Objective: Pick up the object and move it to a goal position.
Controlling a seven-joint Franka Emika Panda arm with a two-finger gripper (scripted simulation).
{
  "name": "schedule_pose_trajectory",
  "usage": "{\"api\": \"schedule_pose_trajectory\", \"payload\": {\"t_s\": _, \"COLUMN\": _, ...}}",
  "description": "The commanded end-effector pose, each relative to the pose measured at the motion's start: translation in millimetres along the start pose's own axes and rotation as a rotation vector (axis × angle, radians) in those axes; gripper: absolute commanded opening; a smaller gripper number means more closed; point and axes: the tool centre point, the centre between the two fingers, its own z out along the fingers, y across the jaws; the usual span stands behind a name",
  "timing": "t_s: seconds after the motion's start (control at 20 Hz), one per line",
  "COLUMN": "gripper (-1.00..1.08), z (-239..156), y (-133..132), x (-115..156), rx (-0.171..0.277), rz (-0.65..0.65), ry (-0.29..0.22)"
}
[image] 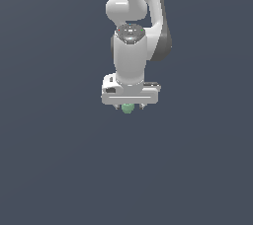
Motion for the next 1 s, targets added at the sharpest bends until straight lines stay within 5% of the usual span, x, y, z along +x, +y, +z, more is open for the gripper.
{"api": "schedule_pose_trajectory", "payload": {"t_s": 0.0, "gripper": 1.0, "z": 0.0, "y": 0.0, "x": 0.0, "rx": 0.0, "rz": 0.0, "ry": 0.0}}
{"api": "schedule_pose_trajectory", "payload": {"t_s": 0.4, "gripper": 1.0, "z": 2.3, "y": 31.8, "x": -6.6, "rx": -0.026, "rz": 0.013, "ry": -0.024}}
{"api": "schedule_pose_trajectory", "payload": {"t_s": 0.95, "gripper": 1.0, "z": 9.6, "y": 28.8, "x": -14.8, "rx": -0.025, "rz": 0.054, "ry": -0.025}}
